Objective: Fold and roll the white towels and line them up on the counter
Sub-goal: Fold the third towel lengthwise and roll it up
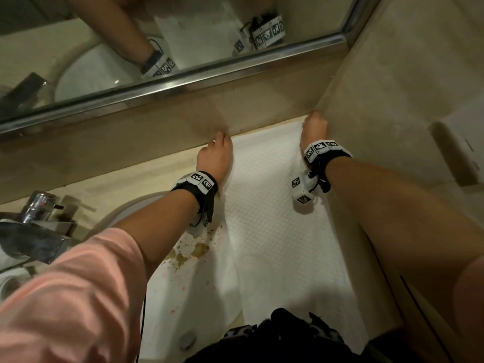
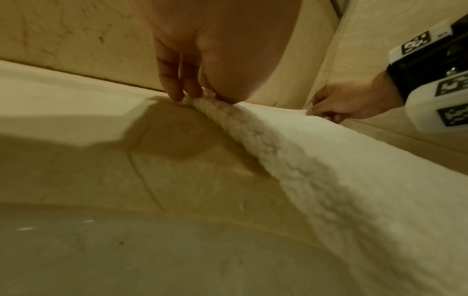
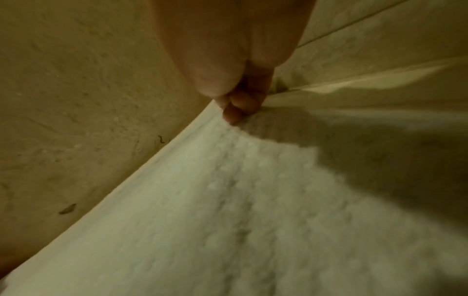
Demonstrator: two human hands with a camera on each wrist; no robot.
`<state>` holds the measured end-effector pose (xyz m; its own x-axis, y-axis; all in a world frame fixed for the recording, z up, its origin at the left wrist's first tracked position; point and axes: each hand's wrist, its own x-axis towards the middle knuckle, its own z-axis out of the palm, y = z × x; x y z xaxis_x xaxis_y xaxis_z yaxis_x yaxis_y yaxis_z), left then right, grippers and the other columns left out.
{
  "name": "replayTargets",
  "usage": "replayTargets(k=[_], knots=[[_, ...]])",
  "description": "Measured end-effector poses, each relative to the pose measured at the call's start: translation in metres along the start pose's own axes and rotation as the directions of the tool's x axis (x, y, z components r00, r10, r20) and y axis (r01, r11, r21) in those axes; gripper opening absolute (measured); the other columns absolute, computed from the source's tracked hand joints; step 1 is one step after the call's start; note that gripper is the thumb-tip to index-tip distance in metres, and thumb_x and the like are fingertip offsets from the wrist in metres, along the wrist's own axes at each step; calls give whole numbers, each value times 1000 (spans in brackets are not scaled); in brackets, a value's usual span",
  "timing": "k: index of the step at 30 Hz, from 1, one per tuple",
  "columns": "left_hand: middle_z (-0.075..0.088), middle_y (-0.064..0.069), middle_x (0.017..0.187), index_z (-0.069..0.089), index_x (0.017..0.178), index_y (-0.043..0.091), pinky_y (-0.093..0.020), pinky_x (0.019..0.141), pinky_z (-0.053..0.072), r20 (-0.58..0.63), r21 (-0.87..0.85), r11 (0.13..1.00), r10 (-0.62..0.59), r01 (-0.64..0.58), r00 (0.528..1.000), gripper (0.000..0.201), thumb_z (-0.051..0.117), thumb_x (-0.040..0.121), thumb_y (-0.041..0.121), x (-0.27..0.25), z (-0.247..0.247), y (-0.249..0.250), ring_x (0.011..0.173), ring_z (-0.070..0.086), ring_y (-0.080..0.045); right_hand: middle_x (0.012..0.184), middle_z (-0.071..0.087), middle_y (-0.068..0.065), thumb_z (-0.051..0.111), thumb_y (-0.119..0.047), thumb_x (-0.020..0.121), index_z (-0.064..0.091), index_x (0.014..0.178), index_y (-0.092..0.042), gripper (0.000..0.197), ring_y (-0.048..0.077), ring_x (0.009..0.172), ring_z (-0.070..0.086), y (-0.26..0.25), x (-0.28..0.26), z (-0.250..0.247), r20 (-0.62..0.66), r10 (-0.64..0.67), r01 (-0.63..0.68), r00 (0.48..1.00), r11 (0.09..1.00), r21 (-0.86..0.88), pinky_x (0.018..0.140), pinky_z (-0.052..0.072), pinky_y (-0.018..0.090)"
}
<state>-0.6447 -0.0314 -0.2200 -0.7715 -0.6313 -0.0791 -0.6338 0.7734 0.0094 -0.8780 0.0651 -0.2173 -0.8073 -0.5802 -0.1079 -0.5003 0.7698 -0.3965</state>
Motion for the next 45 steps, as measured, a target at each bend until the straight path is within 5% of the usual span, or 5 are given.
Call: replayTargets(k=[17,23,27,30,45], knots=[[49,3,37,67,73,11,-11,39,22,-71,68,998,-7,12,997,34,87,46,16,2,-14,-10,23,45,-18,115,53,16,47,0,94,56,105,-2,14,29,94,56,1,-15,2,-122,-68,83,990,988,128,82,46,36],[65,-5,77,59,111,16,-21,42,31,35,125,988,90,-93,995,48,78,67,18,-5,-16,-15,46,62,-25,118,47,14,48,14,81,56,100,-4,27,27,87,55,-3,-16,0,-83,-43,53,996,991,122,79,47,33],[60,-5,68,65,82,15,-19,39,27,27,77,996,52,-54,998,32,85,56,13,-1,-15,-11,42,57,-24,103,47,5,46,17,73,50,87,-16,36,17,74,47,3,-33,-11,-107,-74,93,992,979,182,64,44,32],[57,-13,97,59,99,5,-33,52,39,40,-115,992,48,-43,998,13,59,86,7,-8,-12,-6,79,60,-33,93,52,5,44,11,71,49,79,-20,32,17,71,49,19,-55,-14,-68,-81,95,994,969,230,66,47,34],[38,-7,102,43,79,13,-30,83,42,141,-736,587,-353,337,925,17,46,86,-3,-109,-7,22,81,44,-22,101,68,14,44,1,85,66,94,-4,24,31,95,61,100,-202,-37,115,194,-211,974,965,157,73,40,24]])
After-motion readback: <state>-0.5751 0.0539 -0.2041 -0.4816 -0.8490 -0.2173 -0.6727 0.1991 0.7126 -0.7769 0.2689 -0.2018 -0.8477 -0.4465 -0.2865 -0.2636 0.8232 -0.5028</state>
